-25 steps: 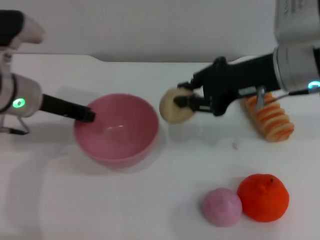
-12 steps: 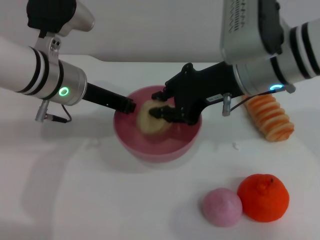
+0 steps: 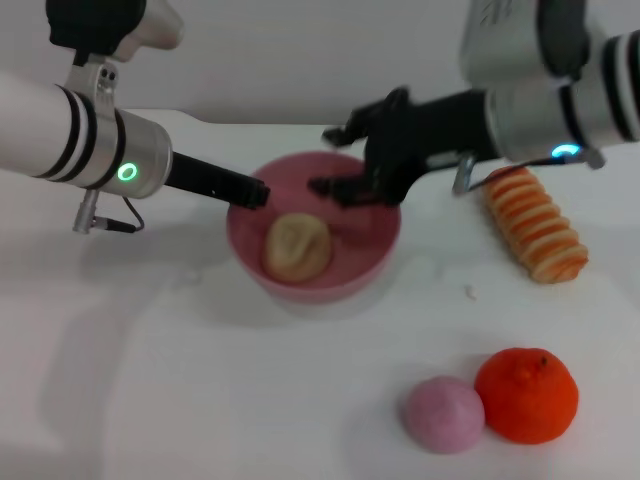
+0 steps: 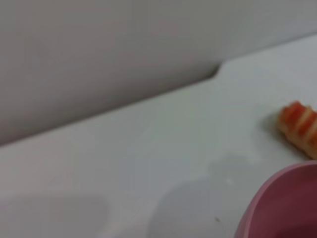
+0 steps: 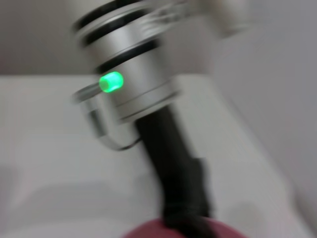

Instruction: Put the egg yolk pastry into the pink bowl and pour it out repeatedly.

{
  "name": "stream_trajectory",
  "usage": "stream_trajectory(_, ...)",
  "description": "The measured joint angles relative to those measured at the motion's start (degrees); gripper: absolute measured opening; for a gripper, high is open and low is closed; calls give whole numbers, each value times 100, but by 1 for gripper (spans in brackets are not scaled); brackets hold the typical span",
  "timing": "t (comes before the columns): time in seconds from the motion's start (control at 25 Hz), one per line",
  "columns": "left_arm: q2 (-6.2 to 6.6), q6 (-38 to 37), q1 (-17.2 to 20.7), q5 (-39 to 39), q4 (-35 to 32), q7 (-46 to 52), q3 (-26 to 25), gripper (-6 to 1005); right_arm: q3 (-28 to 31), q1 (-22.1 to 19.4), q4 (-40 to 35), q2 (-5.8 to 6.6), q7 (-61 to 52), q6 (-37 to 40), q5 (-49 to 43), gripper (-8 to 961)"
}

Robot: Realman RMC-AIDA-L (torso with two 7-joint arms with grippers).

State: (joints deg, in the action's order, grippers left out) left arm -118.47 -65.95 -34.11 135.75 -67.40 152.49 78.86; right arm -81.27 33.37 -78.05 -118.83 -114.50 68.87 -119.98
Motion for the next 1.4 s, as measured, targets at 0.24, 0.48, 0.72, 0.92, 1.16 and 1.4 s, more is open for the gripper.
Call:
stream_trajectory(0.24,25,814,439,-309,-391,-315,410,0,829,-455,-167,0,-323,-286,-32,571)
stream_trajectory(0.48,35,2083,1254,-567,-1332,-867,1309,-1,1837,-774,349,21,-484,-321,-141,571)
stream_trajectory(0.72,33,4568,2129,-359,-1601,-2355,3110,-1,2720,-991,821,33,-485,-340,-136,571)
stream_trajectory(0.92,9,7427,2302,-81,-661,-2974,4451,0,2794,-1183,857,29,-448,-344,-131,571)
stream_trajectory(1.16,-53,10280,1703,90,1012,-3988,5811,2,2742,-1241,937,18,-446,-345,-128,571)
stream_trajectory(1.4,-63,11653,1260,77,1992,-5192,6653,3,2733,-1209,998,10,-430,-346,-115,571)
